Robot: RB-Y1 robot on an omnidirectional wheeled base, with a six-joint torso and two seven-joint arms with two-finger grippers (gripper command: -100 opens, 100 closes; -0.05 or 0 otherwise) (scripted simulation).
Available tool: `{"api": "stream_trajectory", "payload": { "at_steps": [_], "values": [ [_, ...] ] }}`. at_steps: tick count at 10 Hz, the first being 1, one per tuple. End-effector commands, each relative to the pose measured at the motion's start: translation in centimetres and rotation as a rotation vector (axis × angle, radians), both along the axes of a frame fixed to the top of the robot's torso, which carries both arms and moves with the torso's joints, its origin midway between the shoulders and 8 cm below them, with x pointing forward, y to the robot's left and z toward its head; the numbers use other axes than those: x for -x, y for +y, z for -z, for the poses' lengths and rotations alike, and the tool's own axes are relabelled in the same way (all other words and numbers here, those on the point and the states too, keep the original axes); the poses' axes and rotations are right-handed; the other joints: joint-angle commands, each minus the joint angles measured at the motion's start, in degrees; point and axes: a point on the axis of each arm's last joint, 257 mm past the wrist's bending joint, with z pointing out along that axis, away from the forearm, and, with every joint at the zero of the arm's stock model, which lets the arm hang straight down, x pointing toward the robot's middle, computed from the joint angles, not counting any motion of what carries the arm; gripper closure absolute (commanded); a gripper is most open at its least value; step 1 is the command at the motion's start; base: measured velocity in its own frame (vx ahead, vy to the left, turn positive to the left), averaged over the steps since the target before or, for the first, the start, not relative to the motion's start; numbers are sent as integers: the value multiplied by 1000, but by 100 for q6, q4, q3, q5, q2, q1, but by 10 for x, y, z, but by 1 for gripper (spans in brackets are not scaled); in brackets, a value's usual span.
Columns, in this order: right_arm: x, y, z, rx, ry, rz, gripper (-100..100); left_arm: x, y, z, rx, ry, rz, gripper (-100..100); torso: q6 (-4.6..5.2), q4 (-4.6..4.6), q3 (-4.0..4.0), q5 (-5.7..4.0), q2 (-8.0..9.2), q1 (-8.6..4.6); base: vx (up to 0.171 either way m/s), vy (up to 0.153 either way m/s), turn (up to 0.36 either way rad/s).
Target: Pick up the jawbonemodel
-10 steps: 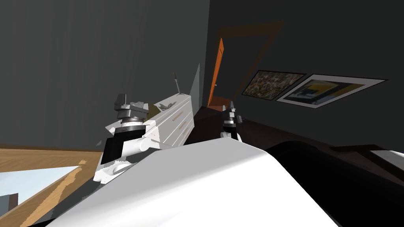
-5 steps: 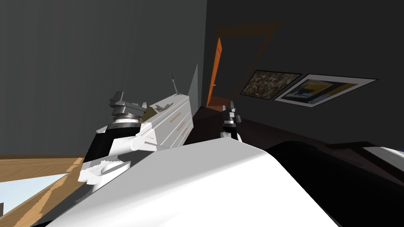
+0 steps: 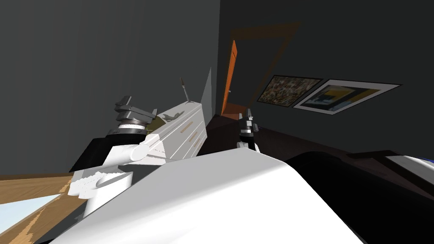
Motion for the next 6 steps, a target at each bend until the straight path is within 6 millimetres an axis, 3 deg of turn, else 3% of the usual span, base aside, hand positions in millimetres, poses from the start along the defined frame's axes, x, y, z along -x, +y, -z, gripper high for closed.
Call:
{"api": "stream_trajectory", "payload": {
  "at_steps": [1, 2, 6],
  "values": [
    [0, 0, 0, 0, 0, 0, 0, -4, 2, 5, 8, 29, 2, -100, 0, 0, 0, 0, 0, 0, 14, -11, 3],
    [0, 0, 0, 0, 0, 0, 0, -7, 5, -4, 42, 36, 29, -100, 0, 0, 1, 1, 2, 4, 38, -23, -33],
    [0, 0, 0, 0, 0, 0, 0, -15, 8, 1, 82, 102, 50, -100, 0, 0, -1, 0, -3, 3, 31, -16, -11]
  ]
}}
